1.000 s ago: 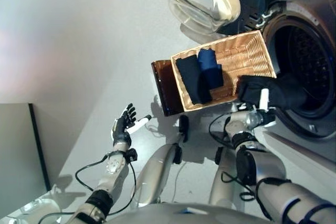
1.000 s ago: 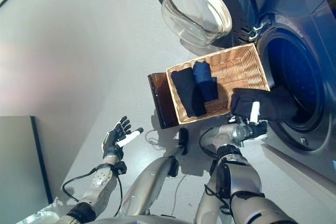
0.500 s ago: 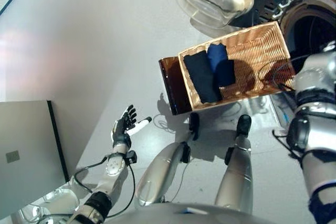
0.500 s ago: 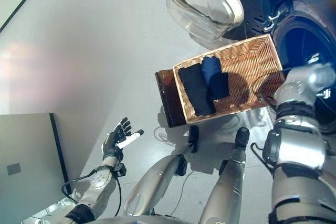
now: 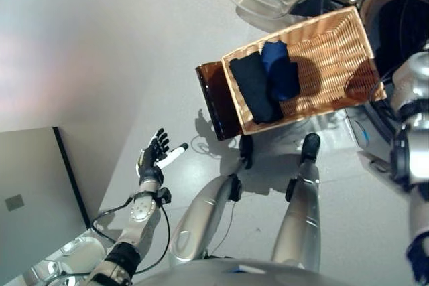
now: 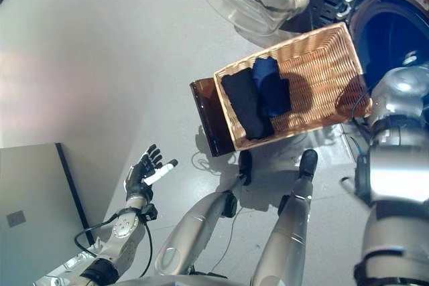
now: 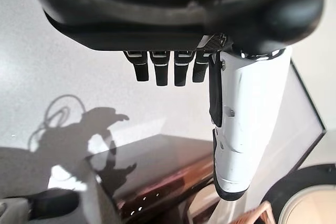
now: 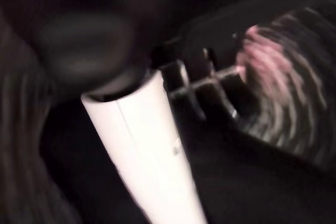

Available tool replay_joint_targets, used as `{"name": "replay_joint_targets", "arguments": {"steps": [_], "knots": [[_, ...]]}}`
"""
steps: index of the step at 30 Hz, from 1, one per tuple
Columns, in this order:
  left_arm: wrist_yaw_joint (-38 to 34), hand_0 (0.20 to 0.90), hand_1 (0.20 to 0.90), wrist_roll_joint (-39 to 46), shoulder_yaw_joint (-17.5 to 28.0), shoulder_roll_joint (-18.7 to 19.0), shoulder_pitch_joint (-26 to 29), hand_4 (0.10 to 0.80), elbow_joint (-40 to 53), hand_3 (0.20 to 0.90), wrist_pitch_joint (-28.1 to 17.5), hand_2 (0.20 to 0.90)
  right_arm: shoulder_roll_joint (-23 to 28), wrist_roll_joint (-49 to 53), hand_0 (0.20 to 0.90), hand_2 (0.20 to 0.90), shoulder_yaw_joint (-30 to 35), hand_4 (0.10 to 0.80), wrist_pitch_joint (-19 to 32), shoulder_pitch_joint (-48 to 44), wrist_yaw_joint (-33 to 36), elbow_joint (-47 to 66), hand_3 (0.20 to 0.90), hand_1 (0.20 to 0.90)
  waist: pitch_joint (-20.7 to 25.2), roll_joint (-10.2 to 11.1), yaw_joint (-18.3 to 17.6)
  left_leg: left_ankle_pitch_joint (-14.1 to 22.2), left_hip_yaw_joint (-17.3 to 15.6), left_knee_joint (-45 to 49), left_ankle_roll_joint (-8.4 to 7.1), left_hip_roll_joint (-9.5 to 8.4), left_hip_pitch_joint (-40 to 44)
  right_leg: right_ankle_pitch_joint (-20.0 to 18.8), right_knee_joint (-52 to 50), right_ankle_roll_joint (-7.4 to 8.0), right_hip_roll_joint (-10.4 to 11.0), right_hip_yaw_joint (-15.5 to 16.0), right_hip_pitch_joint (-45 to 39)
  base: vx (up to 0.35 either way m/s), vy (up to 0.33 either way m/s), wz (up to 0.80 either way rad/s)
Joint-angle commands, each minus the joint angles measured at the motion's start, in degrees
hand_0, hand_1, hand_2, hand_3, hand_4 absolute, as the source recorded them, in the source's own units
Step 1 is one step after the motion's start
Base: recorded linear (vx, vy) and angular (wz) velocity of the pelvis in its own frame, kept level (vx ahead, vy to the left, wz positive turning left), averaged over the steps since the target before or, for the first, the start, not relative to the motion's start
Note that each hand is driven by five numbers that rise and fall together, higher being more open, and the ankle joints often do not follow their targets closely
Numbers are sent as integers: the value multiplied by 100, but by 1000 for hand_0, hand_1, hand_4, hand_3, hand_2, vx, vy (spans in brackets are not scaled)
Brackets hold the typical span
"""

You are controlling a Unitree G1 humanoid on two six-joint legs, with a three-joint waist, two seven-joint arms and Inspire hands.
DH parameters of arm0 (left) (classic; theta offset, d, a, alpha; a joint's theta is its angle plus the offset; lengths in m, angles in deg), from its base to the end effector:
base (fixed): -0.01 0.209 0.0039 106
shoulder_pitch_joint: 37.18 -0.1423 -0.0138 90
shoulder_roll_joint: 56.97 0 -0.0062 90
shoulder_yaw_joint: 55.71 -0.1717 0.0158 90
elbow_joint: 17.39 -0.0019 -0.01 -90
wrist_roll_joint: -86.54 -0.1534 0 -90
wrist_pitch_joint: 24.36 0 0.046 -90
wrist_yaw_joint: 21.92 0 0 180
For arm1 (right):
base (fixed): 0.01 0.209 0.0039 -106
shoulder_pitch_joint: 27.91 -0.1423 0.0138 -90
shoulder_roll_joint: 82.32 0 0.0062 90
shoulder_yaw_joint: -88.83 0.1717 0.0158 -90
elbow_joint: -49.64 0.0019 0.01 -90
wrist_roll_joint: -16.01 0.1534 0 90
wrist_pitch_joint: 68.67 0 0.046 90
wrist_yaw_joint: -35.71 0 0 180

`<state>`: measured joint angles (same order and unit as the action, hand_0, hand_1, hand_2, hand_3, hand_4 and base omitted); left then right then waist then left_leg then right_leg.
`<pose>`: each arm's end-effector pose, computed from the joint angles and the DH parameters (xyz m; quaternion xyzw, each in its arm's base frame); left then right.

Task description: Pick up the clothes and place them into the washing machine

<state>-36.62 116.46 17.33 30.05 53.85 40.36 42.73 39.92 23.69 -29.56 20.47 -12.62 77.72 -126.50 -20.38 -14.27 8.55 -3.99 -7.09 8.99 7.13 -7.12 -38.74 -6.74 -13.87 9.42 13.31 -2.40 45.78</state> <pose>0.1884 0.1646 -0.0348 -0.0887 0.1175 0.1122 0.9827 0.3253 -0.3456 0.2353 -0.3606 -0.0127 -0.5612 0.7449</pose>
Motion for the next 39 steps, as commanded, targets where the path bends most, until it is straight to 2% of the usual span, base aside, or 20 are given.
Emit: {"name": "replay_joint_targets", "arguments": {"steps": [1, 7, 12, 15, 20, 21, 24, 26, 27, 32, 38, 39], "knots": [[-73, 900, 900, 114, 550, 265, -420, 800, 232, 900, -263, 900, 1550, -1325, 900, 900, -1025, 800, -103, -1287, -49, 828, 900, 900, 492, -37, 1, 252, 418, 264, -828, 314, -275, 796, -562, -542, -340, 432, -287, 15, -17, -11], [-87, 900, 900, 210, 550, 268, -346, 800, 122, 900, -294, 900, 1249, -1243, 900, 900, -745, 800, 34, -1125, 16, 1017, 900, 900, 467, 50, -59, 249, 442, 258, -828, 325, -318, 788, -548, -547, -357, 442, -268, 3, -3, -2], [-153, 900, 900, 245, 471, 264, -293, 800, -40, 900, -325, 900, 751, -455, 900, 900, -154, 800, 564, -663, -121, 1102, 900, 900, 417, 152, -72, 279, 433, 310, -820, 358, -296, 779, -546, -550, -372, 476, -317, 0, 0, 0], [-151, 900, 900, 281, 395, 235, -183, 800, -275, 900, -346, 900, 291, 269, 900, 900, 324, 800, 972, -216, -333, 1017, 900, 900, 377, 242, -77, 315, 426, 390, -812, 396, -284, 785, -557, -549, -387, 504, -377, 5, -20, -7], [-114, 900, 900, 196, 356, 273, -94, 800, -215, 900, -377, 900, -796, 1284, 900, 900, 1094, 800, 1577, 858, -688, 1272, 900, 900, 301, 361, -52, 353, 485, 519, -798, 458, -221, 811, -575, -559, -413, 591, -533, 4, -24, -5], [-116, 900, 900, 194, 355, 282, -101, 800, -211, 900, -376, 900, -800, 1283, 900, 900, 1106, 800, 1578, 873, -687, 1279, 900, 900, 305, 368, -51, 354, 485, 520, -798, 458, -219, 813, -575, -559, -412, 591, -535, -2, -29, 4], [-118, 900, 900, 22, 399, 333, -46, 800, -85, 900, -419, 900, -1737, 2296, 900, 900, 1641, 800, 1968, 1530, -1065, 1521, 900, 900, 266, 492, 19, 372, 552, 576, -791, 493, -170, 826, -560, -577, -412, 713, -660, -6, -58, 0], [-124, 900, 900, -48, 433, 378, -36, 800, -114, 900, -406, 900, -1819, 2178, 900, 900, 1601, 800, 1912, 1576, -1017, 1506, 900, 900, 271, 528, 30, 368, 576, 574, -792, 498, -144, 836, -559, -578, -408, 752, -691, -1, -39, 3], [-68, 900, 900, -23, 468, 361, -31, 800, -209, 900, -383, 900, -2089, 2220, 900, 900, 1568, 800, 1914, 1724, -1211, 1579, 900, 900, 263, 586, 59, 350, 621, 561, -798, 506, -106, 844, -560, -582, -401, 816, -740, 1, -61, 10], [4, 900, 900, -20, 591, 322, -68, 800, -264, 900, -358, 900, -2508, 1988, 900, 900, 1389, 800, 1785, 1925, -1344, 1556, 900, 900, 240, 775, 157, 307, 737, 513, -813, 503, 11, 850, -496, -586, -386, 983, -955, 1, -45, 14], [36, 900, 900, -164, 681, 340, -105, 800, -133, 900, -329, 900, -2731, 1880, 900, 900, 1344, 800, 1702, 2010, -1439, 1275, 900, 900, 201, 884, 328, 243, 877, 525, -827, 484, -10, 898, -530, -599, -349, 1166, -1032, 12, -34, 17], [39, 900, 900, -181, 688, 344, -113, 800, -131, 900, -331, 900, -2732, 1873, 900, 900, 1333, 800, 1687, 2009, -1442, 1231, 900, 900, 223, 916, 350, 416, 918, 553, -851, 473, 44, 1074, -584, -562, -350, 1133, -1090, -10, -10, 15]]}}
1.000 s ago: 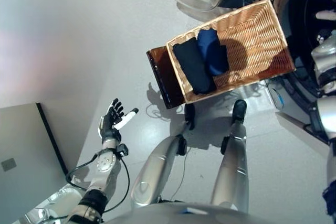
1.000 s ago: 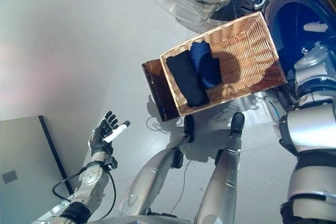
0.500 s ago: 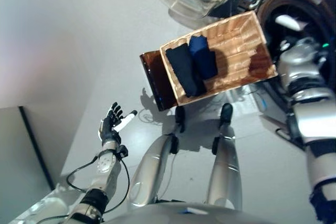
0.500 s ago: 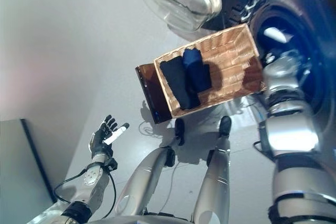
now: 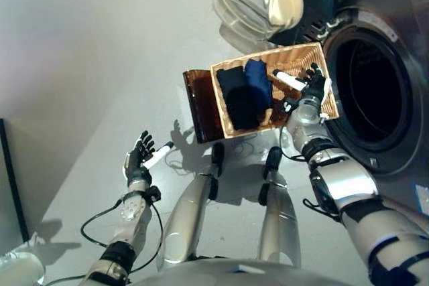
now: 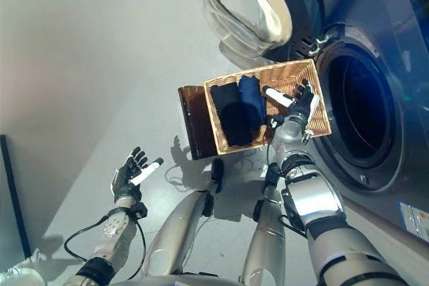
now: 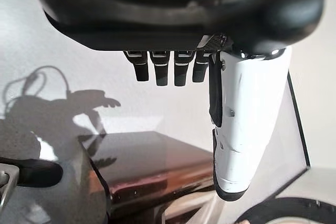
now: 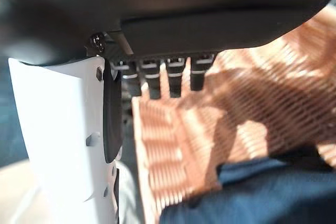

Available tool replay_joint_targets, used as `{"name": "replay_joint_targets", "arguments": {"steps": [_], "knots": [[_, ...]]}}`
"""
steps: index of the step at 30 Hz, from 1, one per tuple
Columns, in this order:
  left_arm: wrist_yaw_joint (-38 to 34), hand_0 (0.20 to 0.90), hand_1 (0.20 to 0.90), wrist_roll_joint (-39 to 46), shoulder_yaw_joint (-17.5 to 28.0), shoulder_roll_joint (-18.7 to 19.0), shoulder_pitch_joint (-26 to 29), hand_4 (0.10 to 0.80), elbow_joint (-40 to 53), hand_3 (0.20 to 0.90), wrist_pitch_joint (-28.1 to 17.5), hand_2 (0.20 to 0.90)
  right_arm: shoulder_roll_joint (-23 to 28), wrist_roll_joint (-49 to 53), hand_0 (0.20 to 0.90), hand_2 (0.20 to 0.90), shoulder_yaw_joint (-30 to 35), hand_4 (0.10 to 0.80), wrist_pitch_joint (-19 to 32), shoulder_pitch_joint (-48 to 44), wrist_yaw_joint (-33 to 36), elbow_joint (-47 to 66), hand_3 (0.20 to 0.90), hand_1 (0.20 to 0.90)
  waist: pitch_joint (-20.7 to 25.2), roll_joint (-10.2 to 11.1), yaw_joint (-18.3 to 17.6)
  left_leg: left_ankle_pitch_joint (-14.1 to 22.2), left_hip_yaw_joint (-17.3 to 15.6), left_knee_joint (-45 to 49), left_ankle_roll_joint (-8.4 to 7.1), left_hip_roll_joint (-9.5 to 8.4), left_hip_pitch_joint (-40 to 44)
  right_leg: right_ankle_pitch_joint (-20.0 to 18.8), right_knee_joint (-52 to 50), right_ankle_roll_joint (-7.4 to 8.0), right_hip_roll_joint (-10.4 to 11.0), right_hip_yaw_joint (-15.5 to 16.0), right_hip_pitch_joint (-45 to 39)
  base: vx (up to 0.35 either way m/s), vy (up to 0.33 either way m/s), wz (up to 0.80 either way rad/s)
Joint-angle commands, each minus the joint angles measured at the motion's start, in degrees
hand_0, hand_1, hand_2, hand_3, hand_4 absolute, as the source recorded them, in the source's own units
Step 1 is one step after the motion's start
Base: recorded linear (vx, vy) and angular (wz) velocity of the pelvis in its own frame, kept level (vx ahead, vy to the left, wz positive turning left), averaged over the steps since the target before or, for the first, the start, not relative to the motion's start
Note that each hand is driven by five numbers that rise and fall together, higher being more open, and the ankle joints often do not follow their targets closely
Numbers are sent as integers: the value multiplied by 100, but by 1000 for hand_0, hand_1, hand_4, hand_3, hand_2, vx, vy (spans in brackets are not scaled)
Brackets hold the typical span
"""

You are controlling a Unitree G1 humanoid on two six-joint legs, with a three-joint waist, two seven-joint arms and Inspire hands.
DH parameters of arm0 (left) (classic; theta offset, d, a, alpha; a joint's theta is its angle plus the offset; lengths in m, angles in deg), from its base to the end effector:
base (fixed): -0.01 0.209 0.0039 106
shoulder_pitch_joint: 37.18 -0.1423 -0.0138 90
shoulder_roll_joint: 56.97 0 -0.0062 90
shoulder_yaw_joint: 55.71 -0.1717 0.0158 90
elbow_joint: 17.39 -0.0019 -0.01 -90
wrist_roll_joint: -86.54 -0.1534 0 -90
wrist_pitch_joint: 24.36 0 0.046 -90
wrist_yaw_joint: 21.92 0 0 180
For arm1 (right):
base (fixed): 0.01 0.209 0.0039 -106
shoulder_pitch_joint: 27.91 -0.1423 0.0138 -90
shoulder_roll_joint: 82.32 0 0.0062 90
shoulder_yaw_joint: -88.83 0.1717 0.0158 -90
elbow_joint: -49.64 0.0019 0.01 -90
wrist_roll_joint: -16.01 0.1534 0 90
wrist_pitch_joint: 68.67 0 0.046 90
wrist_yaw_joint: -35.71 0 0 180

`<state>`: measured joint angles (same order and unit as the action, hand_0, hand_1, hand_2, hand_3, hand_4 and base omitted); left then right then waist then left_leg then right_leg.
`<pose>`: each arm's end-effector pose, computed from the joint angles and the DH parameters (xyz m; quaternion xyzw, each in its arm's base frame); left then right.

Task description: Pick up the clothes and place them into the washing machine

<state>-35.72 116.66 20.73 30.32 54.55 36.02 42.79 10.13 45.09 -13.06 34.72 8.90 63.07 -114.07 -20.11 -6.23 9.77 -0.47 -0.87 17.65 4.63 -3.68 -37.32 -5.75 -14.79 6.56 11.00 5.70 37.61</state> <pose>0.1867 0.1805 -0.0419 -0.0813 0.1355 0.1438 0.9769 0.3470 -0.1967 0.0901 -0.0096 0.0596 -0.2789 0.9584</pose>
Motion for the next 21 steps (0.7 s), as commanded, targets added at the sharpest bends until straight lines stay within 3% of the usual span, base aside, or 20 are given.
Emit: {"name": "replay_joint_targets", "arguments": {"steps": [1, 5, 21], "knots": [[-51, 900, 900, -202, 349, 320, -179, 800, 310, 900, -338, 900, 249, -266, 900, 900, -313, 800, 265, -150, 23, -13, 900, 900, 170, 93, 233, -112, 270, -327, -578, 137, -171, 812, -457, -312, -118, 368, -216, -9, -10, 15], [-87, 900, 900, -242, 455, 360, -185, 800, 442, 900, -338, 900, 219, -376, 900, 900, -413, 800, 229, -259, 76, -97, 900, 900, 124, 172, 350, 80, 372, -202, -606, 110, -219, 1047, -607, -283, -92, 412, -223, 47, -18, 16], [-364, 900, 900, -72, 769, 173, 12, 800, 2141, 900, -693, 900, 379, -402, 900, 900, -461, 800, 42, -713, 327, -713, 900, 900, -175, 48, 757, 21, 558, -54, -683, -69, -793, 1308, -1070, -302, 112, 750, 147, 23, 13, 15]]}}
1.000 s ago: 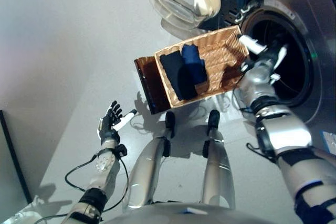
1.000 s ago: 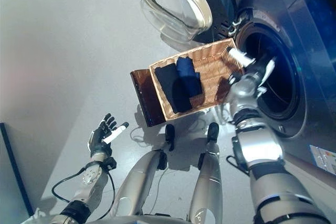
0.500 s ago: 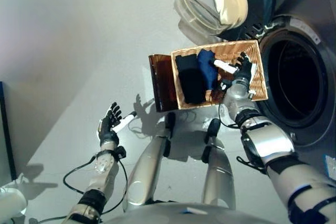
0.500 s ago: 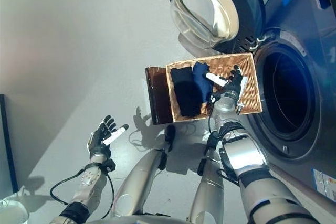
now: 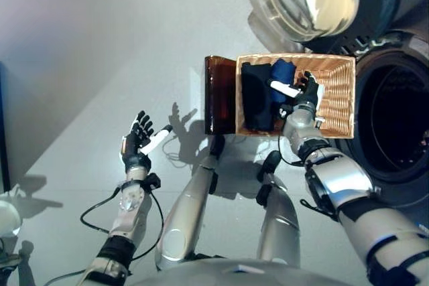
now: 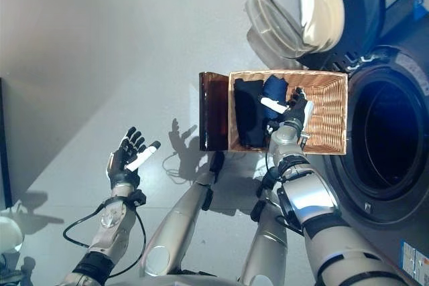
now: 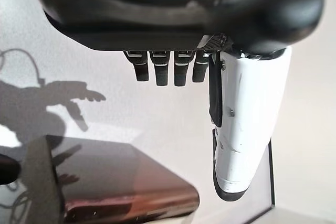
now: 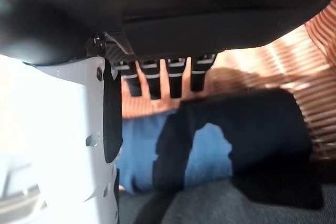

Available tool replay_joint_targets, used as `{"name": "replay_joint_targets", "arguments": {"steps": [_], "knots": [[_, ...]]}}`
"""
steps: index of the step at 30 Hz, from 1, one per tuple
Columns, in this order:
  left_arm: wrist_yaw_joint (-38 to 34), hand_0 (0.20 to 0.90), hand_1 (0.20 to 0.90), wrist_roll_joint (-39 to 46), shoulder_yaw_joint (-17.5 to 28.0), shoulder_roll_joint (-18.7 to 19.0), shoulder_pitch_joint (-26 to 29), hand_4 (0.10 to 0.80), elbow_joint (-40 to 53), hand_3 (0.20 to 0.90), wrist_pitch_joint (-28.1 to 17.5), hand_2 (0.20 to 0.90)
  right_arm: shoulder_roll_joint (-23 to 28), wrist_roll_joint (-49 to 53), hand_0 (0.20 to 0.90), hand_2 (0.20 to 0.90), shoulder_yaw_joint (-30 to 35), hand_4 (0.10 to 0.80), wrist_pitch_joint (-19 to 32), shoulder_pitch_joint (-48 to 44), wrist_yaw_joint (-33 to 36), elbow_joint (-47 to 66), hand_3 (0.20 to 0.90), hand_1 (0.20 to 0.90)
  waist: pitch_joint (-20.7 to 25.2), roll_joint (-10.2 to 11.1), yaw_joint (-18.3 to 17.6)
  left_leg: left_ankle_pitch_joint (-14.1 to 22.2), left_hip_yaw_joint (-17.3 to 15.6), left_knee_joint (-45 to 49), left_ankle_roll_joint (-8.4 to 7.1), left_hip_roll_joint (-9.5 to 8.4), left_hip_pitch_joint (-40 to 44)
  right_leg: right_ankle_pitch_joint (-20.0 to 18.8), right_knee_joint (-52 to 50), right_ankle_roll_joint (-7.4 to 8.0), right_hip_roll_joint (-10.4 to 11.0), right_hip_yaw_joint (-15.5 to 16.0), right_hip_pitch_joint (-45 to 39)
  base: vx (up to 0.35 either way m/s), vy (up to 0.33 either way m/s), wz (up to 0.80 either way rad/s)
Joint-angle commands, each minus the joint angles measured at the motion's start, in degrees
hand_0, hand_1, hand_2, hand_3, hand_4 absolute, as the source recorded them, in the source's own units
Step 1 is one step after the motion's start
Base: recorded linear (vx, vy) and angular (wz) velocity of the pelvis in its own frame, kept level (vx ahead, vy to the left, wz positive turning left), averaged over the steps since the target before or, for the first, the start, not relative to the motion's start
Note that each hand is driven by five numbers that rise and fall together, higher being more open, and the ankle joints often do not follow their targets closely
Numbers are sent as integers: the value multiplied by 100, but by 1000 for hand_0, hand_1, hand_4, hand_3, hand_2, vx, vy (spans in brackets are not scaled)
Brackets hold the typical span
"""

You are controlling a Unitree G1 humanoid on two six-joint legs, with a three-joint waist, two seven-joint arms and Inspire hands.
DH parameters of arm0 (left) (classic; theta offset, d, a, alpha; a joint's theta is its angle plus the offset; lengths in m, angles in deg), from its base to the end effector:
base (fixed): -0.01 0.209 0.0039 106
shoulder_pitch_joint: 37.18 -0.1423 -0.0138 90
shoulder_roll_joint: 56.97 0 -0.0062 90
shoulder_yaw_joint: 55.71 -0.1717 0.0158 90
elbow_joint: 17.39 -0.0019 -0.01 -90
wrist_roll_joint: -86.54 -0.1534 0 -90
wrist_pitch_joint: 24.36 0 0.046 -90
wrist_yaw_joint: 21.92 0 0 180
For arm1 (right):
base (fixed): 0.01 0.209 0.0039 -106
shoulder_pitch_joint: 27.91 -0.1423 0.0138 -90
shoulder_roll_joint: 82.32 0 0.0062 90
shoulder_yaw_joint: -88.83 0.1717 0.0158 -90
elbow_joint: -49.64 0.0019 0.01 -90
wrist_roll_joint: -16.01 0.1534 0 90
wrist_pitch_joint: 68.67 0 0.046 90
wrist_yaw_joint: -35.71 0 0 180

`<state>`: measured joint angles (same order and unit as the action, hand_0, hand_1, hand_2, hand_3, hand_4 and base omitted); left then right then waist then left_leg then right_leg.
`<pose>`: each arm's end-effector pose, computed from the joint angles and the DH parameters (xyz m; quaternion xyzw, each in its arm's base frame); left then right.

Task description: Pick up the clothes and place them into the washing machine

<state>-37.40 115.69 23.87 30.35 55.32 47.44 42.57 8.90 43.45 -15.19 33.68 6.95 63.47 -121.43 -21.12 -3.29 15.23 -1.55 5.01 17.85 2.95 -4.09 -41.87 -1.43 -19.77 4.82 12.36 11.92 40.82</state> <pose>0.2093 0.1776 -0.0040 -0.1096 0.0315 0.1442 0.9830 0.3430 -0.1955 0.0771 -0.0524 0.1057 -0.2837 0.9516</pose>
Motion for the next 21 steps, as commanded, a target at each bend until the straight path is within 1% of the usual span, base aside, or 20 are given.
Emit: {"name": "replay_joint_targets", "arguments": {"steps": [1, 2, 3, 4, 5, 11, 21], "knots": [[-222, 900, 900, 26, 468, 154, -48, 800, 1108, 900, -702, 900, 521, -265, 900, 900, -267, 800, 118, -571, 295, -39, 900, 900, -88, -272, 242, 133, -17, -63, -511, -42, -373, 893, -602, -126, -4, 136, -147, 27, 32, 20], [-252, 900, 900, 33, 494, 119, -29, 800, 1230, 900, -721, 900, 556, -288, 900, 900, -277, 800, 87, -623, 306, -99, 900, 900, -104, -293, 267, 140, -9, -44, -505, -63, -420, 910, -642, -125, 9, 135, -105, 26, 21, 11], [-259, 900, 900, 50, 501, 78, 2, 800, 1283, 900, -736, 900, 587, -320, 727, 727, -280, 676, 44, -637, 302, -172, 727, 727, -120, -319, 289, 143, -6, -18, -501, -84, -464, 924, -668, -128, 25, 138, -85, 26, 20, 7], [-275, 900, 900, 32, 483, 67, 43, 800, 1330, 900, -738, 900, 664, -359, 233, 233, -305, 324, -11, -706, 320, -291, 233, 233, -126, -354, 307, 149, 9, 8, -496, -111, -511, 950, -721, -131, 44, 150, -45, 29, 15, 5], [-313, 900, 900, 28, 489, 59, 66, 800, 1379, 900, -756, 900, 681, -413, 200, 200, -324, 300, -55, -750, 354, -361, 200, 200, -131, -378, 332, 150, 23, 12, -493, -120, -528, 961, -749, -136, 58, 156, -23, 29, 14, 14], [-459, 900, 900, -104, 467, 41, 156, 800, 1566, 900, -762, 900, 692, -618, 200, 200, -356, 300, -192, -888, 427, -529, 200, 200, -165, -452, 381, 151, 31, 67, -476, -163, -614, 1013, -869, -152, 93, 163, 65, 23, 15, 14], [-460, 900, 900, -77, 407, 49, -31, 800, 1495, 900, -727, 900, 754, -714, 200, 200, -316, 300, -248, -942, 519, -574, 200, 200, -116, -538, 348, 137, -4, 50, -450, -182, -605, 1009, -914, -176, 89, 98, 126, 0, 0, 0]]}}
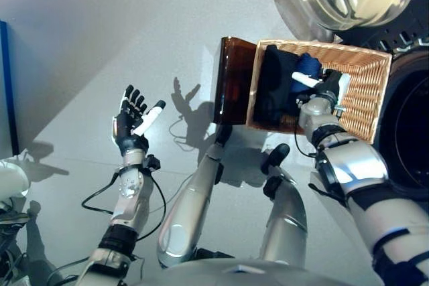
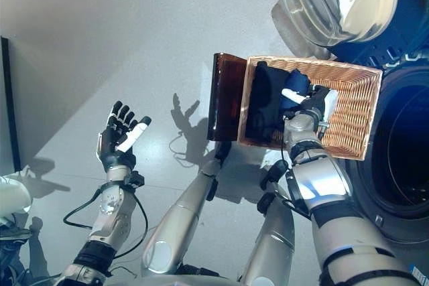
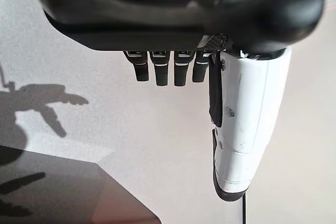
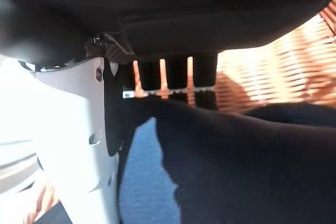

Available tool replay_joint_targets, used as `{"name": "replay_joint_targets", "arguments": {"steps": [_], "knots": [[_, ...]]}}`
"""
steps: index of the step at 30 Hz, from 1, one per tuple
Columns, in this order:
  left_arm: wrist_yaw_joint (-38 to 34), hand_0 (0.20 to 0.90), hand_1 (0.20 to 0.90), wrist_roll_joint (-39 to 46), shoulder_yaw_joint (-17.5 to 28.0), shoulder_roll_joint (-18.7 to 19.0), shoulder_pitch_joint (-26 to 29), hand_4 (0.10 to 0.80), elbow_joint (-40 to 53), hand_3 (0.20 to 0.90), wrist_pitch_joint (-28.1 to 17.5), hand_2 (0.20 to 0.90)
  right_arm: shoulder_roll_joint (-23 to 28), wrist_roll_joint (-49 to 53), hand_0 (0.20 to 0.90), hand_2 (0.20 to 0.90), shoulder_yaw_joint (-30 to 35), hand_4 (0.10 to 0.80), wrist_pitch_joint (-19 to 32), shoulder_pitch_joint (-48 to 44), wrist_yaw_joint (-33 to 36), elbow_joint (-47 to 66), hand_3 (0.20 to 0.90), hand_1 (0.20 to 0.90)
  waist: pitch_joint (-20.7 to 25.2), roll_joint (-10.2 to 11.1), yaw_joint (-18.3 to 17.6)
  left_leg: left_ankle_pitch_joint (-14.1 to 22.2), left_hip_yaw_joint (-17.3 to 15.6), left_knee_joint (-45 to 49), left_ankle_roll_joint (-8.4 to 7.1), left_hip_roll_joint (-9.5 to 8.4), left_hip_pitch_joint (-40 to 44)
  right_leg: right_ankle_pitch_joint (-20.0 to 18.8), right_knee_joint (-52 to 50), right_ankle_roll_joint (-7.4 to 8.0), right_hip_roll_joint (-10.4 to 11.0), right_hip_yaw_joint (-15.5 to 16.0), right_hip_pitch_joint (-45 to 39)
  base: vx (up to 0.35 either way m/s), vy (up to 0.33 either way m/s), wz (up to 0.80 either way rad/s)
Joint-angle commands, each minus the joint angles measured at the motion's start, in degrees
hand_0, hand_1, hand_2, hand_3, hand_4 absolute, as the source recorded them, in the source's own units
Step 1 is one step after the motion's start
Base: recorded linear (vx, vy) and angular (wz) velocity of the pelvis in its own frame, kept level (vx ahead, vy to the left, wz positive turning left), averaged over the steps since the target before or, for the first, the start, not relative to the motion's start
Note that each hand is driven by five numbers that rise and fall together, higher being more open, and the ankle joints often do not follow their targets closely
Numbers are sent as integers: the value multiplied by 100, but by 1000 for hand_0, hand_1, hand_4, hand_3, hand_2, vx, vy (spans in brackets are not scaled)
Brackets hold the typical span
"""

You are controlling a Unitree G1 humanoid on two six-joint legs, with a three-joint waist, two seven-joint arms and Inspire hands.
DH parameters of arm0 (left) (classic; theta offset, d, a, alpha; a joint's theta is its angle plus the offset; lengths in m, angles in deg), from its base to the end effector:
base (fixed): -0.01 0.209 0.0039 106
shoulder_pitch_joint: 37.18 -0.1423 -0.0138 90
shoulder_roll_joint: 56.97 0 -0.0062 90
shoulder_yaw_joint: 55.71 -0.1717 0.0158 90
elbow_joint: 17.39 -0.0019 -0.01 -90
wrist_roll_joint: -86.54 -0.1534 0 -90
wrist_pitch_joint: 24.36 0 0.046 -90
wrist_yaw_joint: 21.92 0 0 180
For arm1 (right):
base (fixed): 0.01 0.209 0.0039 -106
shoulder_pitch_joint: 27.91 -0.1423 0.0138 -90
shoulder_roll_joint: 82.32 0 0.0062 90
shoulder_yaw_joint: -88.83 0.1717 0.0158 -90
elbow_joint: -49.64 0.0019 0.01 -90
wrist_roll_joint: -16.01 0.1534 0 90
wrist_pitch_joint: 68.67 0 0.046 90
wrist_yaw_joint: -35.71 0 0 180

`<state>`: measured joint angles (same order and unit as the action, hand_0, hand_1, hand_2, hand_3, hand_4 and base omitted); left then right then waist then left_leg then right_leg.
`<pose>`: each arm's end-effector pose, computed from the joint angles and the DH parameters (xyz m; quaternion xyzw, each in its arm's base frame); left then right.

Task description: Pick up the clothes and place them into the washing machine

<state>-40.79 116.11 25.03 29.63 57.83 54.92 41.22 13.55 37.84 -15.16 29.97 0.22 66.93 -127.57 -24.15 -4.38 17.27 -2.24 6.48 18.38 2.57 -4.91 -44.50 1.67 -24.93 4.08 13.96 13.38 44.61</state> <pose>0.2269 0.1694 0.0301 -0.1459 -0.0554 0.1537 0.9757 0.3512 -0.2224 0.1060 -0.1203 0.1038 -0.3434 0.9257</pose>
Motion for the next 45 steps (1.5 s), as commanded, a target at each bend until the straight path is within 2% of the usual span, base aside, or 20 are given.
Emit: {"name": "replay_joint_targets", "arguments": {"steps": [1, 11, 24, 37, 39, 40, 45], "knots": [[-124, 900, 900, -112, 307, 133, -308, 800, 702, 900, -586, 900, 314, -157, 200, 200, -286, 300, 124, -247, 196, 65, 200, 200, 186, -436, 115, 204, -165, -8, -403, -92, -306, 692, -388, -102, -83, -80, -258, 0, 0, 0], [-25, 900, 900, 41, 337, 185, -409, 800, 373, 900, -566, 900, 346, -206, 200, 200, -182, 300, 158, -23, 265, 226, 200, 200, 247, -418, -37, 184, -253, -145, -373, -34, -80, 614, -224, -104, -131, -193, -424, -11, 1, -7], [339, 900, 900, 292, 362, 191, -705, 800, 87, 900, -475, 900, 542, -299, 200, 200, -52, 300, 230, 403, 288, 380, 200, 200, 488, -286, -294, 158, -418, -374, -342, 61, 388, 406, 209, -86, -246, -317, -820, -13, -3, -12], [496, 900, 900, 342, 349, 200, -859, 800, 27, 900, -410, 900, 516, -399, 200, 200, -76, 300, 265, 490, 243, 276, 200, 200, 563, -289, -306, 153, -433, -331, -322, 88, 392, 346, 255, -86, -266, -381, -795, -3, -2, -3], [512, 900, 900, 336, 341, 210, -879, 800, 48, 900, -399, 900, 508, -396, 510, 510, -103, 522, 264, 442, 238, 242, 510, 510, 552, -298, -294, 146, -443, -328, -320, 88, 362, 338, 248, -84, -265, -375, -763, 0, 0, 0], [517, 900, 900, 331, 349, 215, -898, 800, 61, 900, -399, 900, 513, -383, 900, 900, -105, 800, 261, 425, 234, 224, 900, 900, 539, -308, -287, 145, -444, -328, -319, 91, 352, 338, 240, -82, -265, -374, -748, 0, 0, 0], [516, 900, 900, 290, 362, 225, -916, 800, 158, 900, -395, 900, 619, -332, 900, 900, -96, 800, 236, 300, 234, 129, 900, 900, 451, -360, -220, 126, -428, -280, -326, 76, 233, 354, 149, -83, -225, -348, -631, 0, -1, 0]]}}
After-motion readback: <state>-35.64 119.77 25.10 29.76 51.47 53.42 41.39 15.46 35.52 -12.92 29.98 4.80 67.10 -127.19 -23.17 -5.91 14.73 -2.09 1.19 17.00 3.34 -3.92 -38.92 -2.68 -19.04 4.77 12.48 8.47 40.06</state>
